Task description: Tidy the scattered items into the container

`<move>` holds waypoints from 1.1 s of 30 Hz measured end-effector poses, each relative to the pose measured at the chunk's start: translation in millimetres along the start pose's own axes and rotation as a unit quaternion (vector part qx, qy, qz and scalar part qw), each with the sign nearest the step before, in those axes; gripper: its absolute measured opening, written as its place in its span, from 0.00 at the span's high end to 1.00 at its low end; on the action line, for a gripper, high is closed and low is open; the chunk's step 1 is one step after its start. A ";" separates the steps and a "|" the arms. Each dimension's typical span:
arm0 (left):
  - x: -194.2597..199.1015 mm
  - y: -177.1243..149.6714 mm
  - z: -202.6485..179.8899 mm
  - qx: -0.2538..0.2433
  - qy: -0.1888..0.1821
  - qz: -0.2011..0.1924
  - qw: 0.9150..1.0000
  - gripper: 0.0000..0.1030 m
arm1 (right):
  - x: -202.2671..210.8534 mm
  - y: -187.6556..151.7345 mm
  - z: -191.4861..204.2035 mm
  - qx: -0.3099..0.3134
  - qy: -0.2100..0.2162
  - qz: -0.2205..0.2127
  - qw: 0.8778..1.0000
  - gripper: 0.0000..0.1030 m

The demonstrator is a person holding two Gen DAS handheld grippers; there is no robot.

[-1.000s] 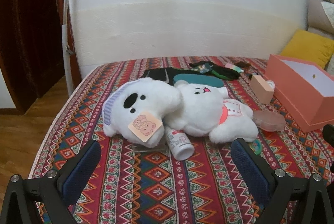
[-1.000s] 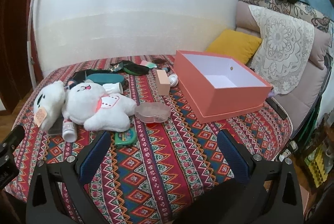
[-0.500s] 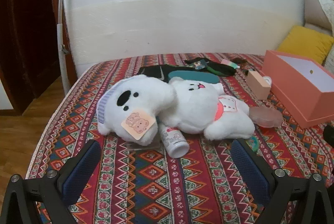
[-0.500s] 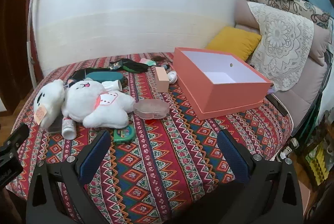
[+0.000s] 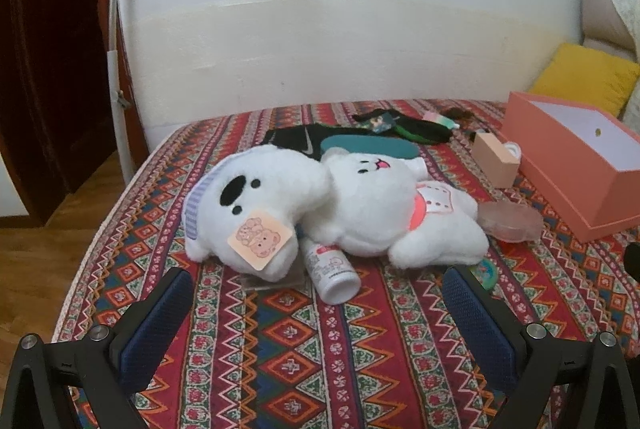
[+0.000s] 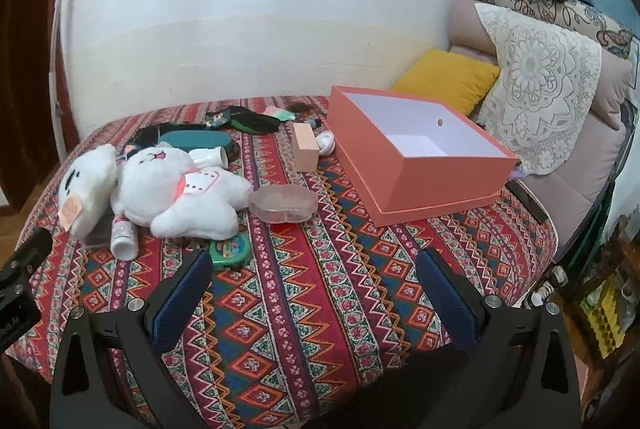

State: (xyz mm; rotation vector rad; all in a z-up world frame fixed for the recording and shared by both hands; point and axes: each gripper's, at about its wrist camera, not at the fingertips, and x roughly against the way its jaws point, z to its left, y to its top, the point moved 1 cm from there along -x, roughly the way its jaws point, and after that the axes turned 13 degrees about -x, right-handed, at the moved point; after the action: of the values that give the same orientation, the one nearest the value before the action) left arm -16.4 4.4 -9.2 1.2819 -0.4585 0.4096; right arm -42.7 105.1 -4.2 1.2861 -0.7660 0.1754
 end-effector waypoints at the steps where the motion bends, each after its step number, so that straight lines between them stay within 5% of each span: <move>1: 0.2 -0.4 0.4 0.000 -0.001 0.001 1.000 0.01 | 0.7 -0.7 0.5 0.001 -0.001 0.000 1.000 0.00; 22: 4.7 -1.7 2.6 -0.001 0.000 -0.001 1.000 0.01 | 9.2 -1.1 -4.4 -0.003 -0.003 -0.005 1.000 0.00; 28: -28.1 -3.5 19.6 0.015 0.018 0.036 0.999 0.01 | -41.1 -1.0 7.8 0.008 0.060 0.053 0.997 0.00; 33: -72.1 -0.5 52.1 0.039 0.053 0.070 0.995 0.01 | -106.1 -4.1 52.0 0.081 0.128 0.140 0.979 0.00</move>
State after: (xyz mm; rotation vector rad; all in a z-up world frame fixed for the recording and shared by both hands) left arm -81.8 -49.0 -37.1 1.3008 -0.4475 0.6152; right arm -141.2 87.4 -67.2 1.2739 -0.7180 0.6291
